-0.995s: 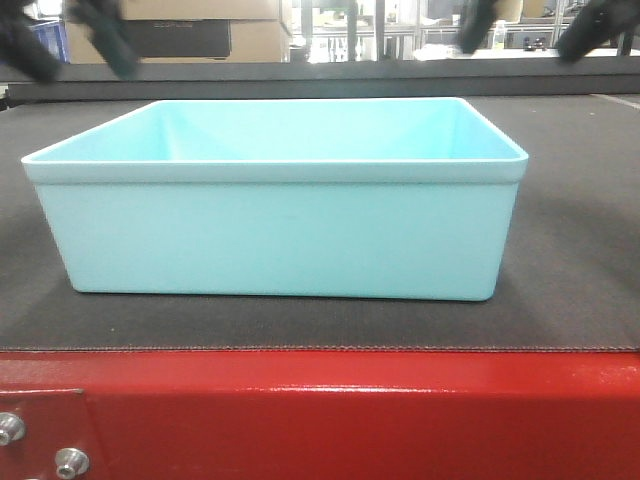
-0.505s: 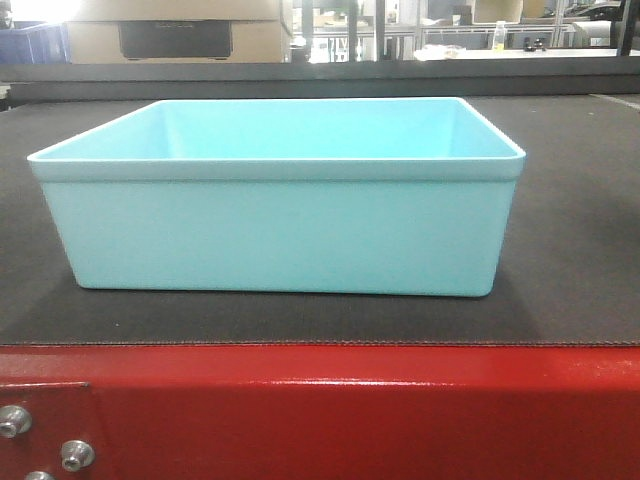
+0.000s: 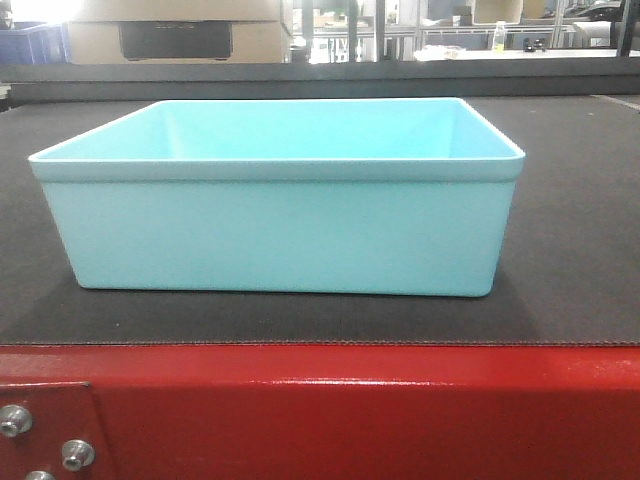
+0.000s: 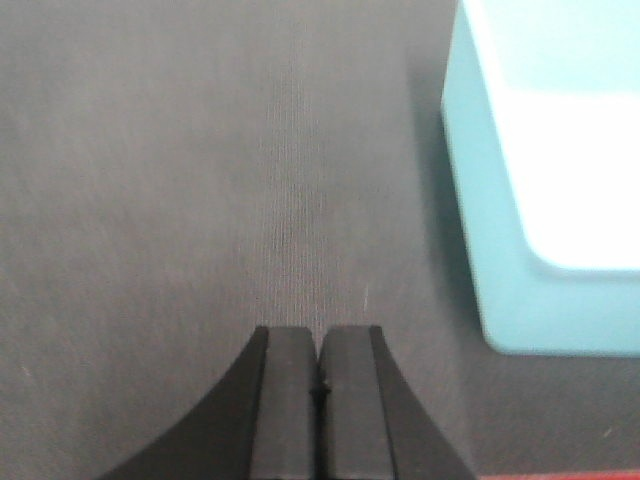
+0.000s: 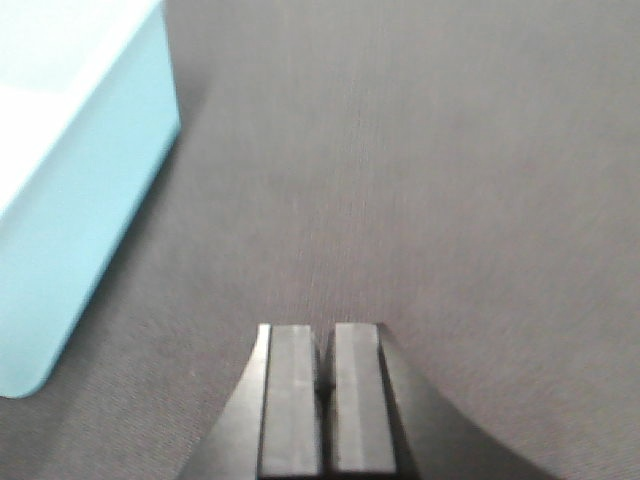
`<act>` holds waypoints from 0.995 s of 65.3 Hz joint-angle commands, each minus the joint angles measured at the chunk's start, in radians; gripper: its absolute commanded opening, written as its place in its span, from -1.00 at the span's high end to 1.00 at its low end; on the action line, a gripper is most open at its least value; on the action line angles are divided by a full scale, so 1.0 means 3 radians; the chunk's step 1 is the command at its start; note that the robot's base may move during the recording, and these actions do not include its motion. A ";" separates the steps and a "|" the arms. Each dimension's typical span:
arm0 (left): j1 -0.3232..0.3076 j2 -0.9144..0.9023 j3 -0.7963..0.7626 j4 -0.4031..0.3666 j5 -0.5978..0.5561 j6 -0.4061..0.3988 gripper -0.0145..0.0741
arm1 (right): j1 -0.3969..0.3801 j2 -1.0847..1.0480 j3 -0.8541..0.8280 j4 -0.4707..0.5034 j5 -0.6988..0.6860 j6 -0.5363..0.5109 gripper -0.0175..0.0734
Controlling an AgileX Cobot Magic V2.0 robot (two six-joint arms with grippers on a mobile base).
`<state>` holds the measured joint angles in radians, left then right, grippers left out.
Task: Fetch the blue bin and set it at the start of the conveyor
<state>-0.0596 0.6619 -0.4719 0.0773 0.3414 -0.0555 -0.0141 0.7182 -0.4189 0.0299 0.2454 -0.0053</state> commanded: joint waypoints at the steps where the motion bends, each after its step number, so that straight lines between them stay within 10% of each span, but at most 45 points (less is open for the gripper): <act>1: 0.0009 -0.0392 0.0049 -0.0012 -0.0116 0.0005 0.92 | -0.0008 -0.0417 0.0125 -0.0030 -0.0168 -0.0026 0.97; 22: 0.0009 -0.1233 0.0062 -0.0012 -0.0108 0.0005 0.92 | -0.0008 -0.1616 0.0155 -0.0030 -0.0192 -0.0026 0.97; 65: 0.0009 -0.1258 0.0062 -0.0012 -0.0125 0.0005 0.92 | -0.0008 -0.1676 0.0155 -0.0030 -0.0193 -0.0026 0.97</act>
<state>-0.0596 0.2900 -0.4549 0.0773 0.3279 -0.0548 -0.0141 0.2206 -0.3752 0.0285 0.2111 -0.0069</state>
